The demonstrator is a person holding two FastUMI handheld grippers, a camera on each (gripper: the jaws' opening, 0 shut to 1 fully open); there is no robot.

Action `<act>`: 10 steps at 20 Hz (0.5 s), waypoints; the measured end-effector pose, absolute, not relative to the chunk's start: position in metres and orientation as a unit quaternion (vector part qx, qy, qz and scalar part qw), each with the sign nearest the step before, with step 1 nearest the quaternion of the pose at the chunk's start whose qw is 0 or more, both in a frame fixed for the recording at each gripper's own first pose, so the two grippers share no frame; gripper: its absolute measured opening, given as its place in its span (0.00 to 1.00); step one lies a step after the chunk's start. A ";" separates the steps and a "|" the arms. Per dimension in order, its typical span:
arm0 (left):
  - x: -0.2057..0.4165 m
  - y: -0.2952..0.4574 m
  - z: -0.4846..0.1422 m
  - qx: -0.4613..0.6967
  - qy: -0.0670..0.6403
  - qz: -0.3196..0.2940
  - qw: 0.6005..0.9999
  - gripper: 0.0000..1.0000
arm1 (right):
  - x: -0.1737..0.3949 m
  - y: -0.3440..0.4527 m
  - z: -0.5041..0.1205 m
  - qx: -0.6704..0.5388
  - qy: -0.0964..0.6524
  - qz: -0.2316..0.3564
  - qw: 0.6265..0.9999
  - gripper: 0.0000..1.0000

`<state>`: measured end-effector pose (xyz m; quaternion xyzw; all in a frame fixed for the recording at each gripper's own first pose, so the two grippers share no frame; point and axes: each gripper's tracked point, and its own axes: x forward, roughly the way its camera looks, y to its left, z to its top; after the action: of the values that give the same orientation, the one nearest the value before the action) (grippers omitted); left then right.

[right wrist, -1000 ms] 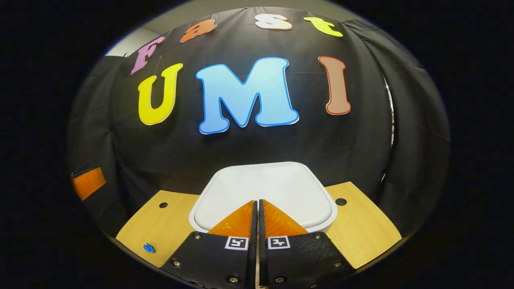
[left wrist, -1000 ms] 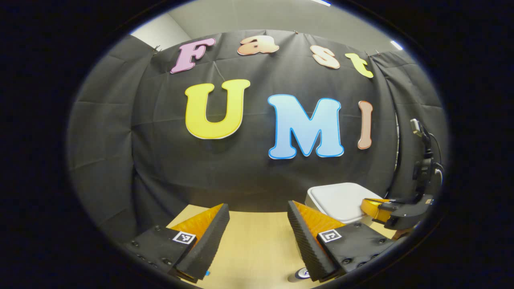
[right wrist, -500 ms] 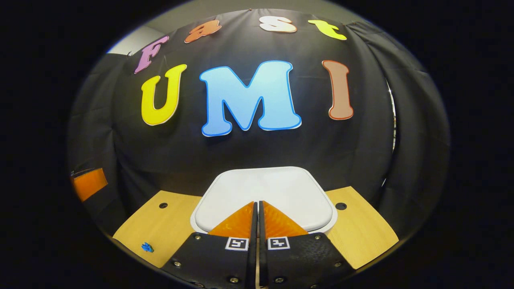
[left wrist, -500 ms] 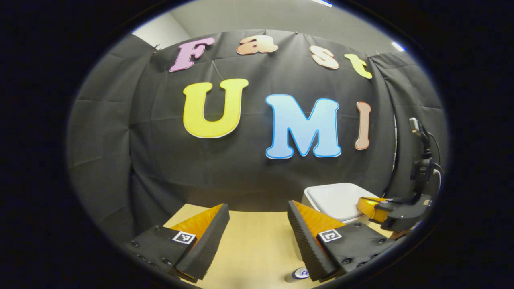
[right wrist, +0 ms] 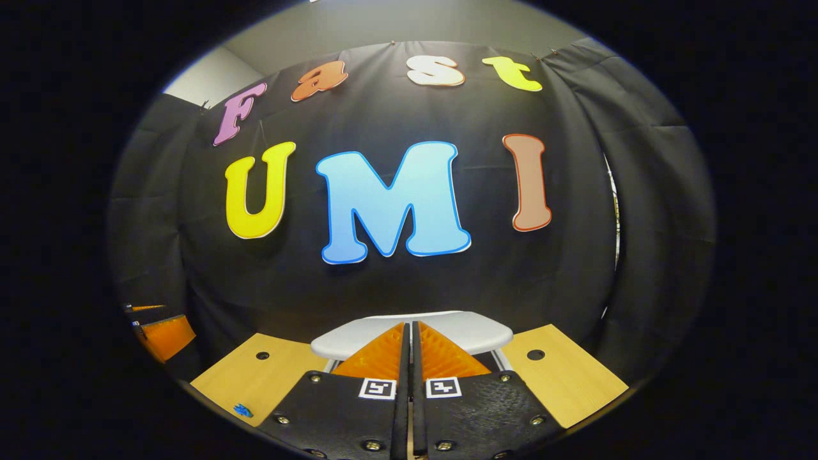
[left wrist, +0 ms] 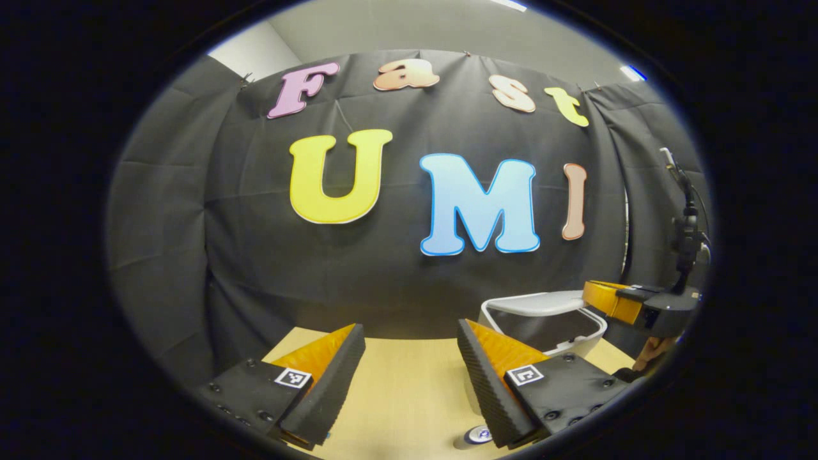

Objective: Press the lid of the desktop garbage bin to open it, pick up the crumpled paper on the desktop and throw it into the bin, then pick up the pop can on the desktop and drop it into the bin, and finally close the garbage bin lid.

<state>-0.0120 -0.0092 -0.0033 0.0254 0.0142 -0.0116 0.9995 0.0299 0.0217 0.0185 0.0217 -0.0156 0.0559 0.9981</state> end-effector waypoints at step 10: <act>-0.018 0.019 -0.015 0.024 0.021 0.013 0.999 0.96 | 0.015 0.024 0.034 0.019 -0.037 0.060 0.997 0.02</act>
<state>-0.0177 0.0187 -0.0149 0.0237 0.0206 0.0126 0.9994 0.0148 0.0238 0.0337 0.0191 -0.0374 0.0602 0.9973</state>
